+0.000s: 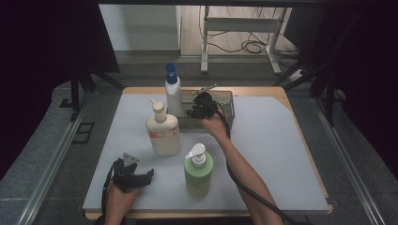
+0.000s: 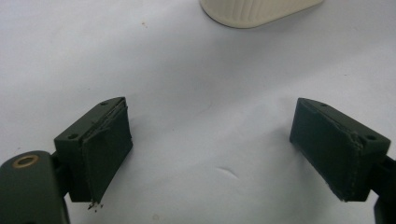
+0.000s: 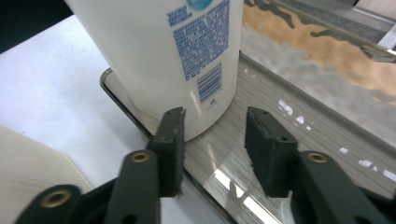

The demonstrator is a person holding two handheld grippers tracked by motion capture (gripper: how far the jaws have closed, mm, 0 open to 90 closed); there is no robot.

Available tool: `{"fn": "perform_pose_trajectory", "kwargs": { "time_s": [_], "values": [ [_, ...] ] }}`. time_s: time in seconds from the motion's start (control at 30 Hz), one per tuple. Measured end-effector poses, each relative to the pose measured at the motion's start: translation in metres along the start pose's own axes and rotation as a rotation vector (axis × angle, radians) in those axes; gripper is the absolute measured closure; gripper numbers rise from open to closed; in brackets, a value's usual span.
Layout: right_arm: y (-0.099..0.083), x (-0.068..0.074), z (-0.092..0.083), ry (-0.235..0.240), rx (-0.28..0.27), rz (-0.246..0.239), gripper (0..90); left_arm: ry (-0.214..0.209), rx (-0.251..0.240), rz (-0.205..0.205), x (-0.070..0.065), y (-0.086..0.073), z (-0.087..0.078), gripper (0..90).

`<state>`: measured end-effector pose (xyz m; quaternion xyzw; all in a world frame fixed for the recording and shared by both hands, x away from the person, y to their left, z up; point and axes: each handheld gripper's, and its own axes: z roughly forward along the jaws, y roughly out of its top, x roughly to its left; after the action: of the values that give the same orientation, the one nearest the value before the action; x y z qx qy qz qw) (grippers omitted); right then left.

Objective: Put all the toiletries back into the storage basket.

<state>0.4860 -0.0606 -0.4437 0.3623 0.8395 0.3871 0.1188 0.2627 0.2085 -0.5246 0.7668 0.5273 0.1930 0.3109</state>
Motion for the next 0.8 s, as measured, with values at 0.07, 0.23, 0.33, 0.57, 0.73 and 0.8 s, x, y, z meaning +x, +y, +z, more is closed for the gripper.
{"fn": "perform_pose_trajectory", "kwargs": {
  "time_s": [0.07,0.23,0.33,0.57,0.73,0.8],
  "values": [
    [0.000,0.001,-0.005,0.002,-0.009,0.000,51.9,0.000,0.000,0.000,0.000,0.000,0.000,12.0],
    [0.000,0.005,-0.016,0.015,-0.021,-0.029,43.9,0.000,0.000,0.000,0.000,0.000,0.000,12.0],
    [-0.001,0.008,-0.022,0.025,-0.022,-0.048,39.4,0.000,0.000,0.000,0.000,0.000,0.000,12.0],
    [-0.006,0.013,-0.036,0.045,-0.030,-0.096,28.1,0.000,-0.002,0.000,0.000,0.000,0.000,12.0],
    [-0.009,0.015,-0.049,0.049,-0.033,-0.129,22.3,-0.001,-0.003,-0.002,0.000,0.000,0.000,12.0],
    [-0.011,0.015,-0.054,0.056,-0.033,-0.135,19.8,-0.001,-0.004,-0.002,0.000,0.000,0.000,12.0]
  ]
}}
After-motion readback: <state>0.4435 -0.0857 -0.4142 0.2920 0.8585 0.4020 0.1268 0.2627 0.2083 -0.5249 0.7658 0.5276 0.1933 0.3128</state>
